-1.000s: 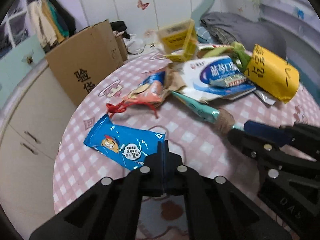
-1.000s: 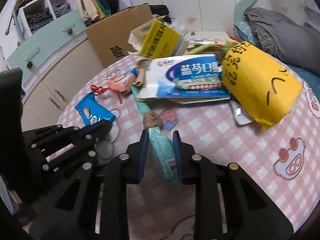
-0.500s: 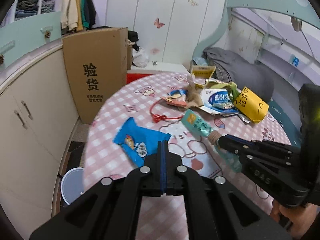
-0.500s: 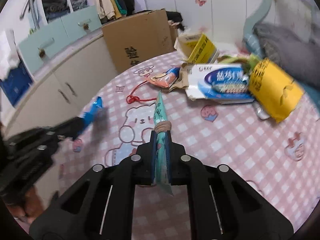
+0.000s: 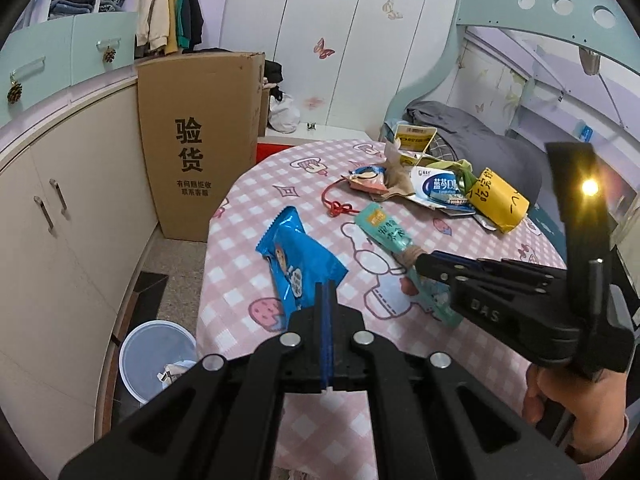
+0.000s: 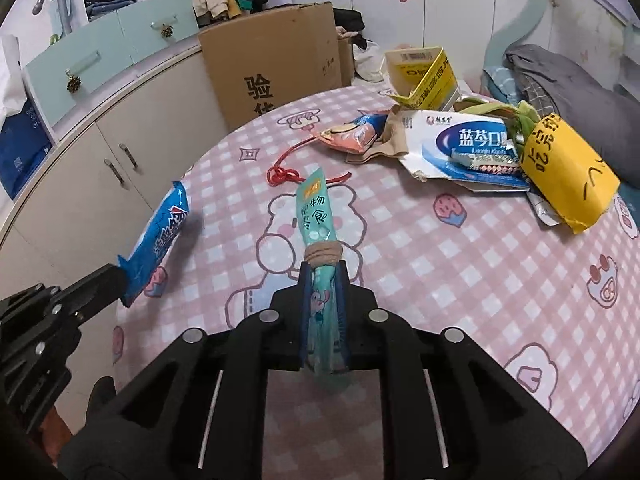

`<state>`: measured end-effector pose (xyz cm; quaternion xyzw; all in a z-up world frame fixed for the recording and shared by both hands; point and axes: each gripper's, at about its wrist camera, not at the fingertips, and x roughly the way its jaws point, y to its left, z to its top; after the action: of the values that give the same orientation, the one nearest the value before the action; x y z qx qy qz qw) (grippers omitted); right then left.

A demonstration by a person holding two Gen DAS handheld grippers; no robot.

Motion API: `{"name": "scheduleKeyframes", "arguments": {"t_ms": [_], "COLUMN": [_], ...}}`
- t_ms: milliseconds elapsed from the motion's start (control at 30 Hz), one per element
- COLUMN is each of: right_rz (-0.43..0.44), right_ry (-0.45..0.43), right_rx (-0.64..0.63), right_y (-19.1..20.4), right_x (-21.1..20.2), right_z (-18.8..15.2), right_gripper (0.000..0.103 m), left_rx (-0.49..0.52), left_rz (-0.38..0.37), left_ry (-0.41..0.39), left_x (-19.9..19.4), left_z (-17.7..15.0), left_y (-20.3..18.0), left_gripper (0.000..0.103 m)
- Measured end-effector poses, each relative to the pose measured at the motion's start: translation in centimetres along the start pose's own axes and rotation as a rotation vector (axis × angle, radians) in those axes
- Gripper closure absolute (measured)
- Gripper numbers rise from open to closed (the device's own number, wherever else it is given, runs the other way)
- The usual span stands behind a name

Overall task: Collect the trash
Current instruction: 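Grasp the teal snack tube with the right tool while the left tool grasps the blue wrapper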

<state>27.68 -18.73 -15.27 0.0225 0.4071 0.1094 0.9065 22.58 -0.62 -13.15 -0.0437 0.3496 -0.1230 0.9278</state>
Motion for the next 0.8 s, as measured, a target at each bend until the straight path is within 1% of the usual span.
{"name": "scheduleKeyframes", "arguments": {"t_ms": [33, 100, 133, 167, 200, 233, 333, 500, 667, 700, 733, 767, 800], "right_rz": [-0.008, -0.018, -0.016, -0.009, -0.01, -0.016, 0.0, 0.031, 0.044, 0.05, 0.057, 0.06, 0.065], "right_ry": [0.006, 0.017, 0.026, 0.023, 0.027, 0.028, 0.024, -0.009, -0.029, -0.035, -0.041, -0.042, -0.044], "right_rx": [-0.002, -0.007, -0.005, -0.004, -0.008, -0.013, -0.008, -0.006, 0.015, 0.024, 0.035, 0.043, 0.052], "right_y": [0.1, 0.2, 0.2, 0.2, 0.4, 0.5, 0.7, 1.5, 1.1, 0.9, 0.7, 0.4, 0.1], "right_x": [0.3, 0.8, 0.9, 0.9, 1.0, 1.0, 1.0, 0.2, -0.5, -0.6, -0.8, -0.9, -0.9], "right_z": [0.0, -0.1, -0.1, 0.0, 0.0, -0.1, -0.2, -0.3, -0.3, -0.3, -0.2, -0.2, -0.2], "right_gripper": [0.078, 0.068, 0.067, 0.067, 0.075, 0.078, 0.079, 0.079, 0.079, 0.079, 0.079, 0.079, 0.079], "left_rx": [0.001, 0.008, 0.01, 0.01, 0.009, 0.005, -0.003, -0.015, -0.074, -0.081, -0.092, -0.099, -0.112], "left_rz": [0.002, 0.01, 0.012, 0.012, 0.01, 0.012, 0.014, 0.01, -0.016, -0.013, -0.013, -0.013, -0.009], "left_ry": [-0.002, -0.004, -0.006, -0.004, 0.0, 0.001, 0.002, 0.009, 0.059, 0.067, 0.079, 0.083, 0.085], "left_x": [0.0, 0.0, 0.0, 0.1, 0.2, 0.3, 0.4, 0.7, 1.7, 1.9, 2.2, 2.4, 2.7], "left_z": [-0.1, -0.1, -0.2, -0.2, -0.2, -0.2, -0.3, -0.3, 0.0, 0.0, 0.2, 0.2, 0.3], "left_y": [0.0, -0.1, -0.1, 0.0, 0.1, 0.2, 0.6, 0.9, 1.6, 1.7, 1.8, 1.8, 2.0], "left_gripper": [0.103, 0.103, 0.103, 0.103, 0.103, 0.103, 0.103, 0.103, 0.1, 0.097, 0.083, 0.057, 0.048]}}
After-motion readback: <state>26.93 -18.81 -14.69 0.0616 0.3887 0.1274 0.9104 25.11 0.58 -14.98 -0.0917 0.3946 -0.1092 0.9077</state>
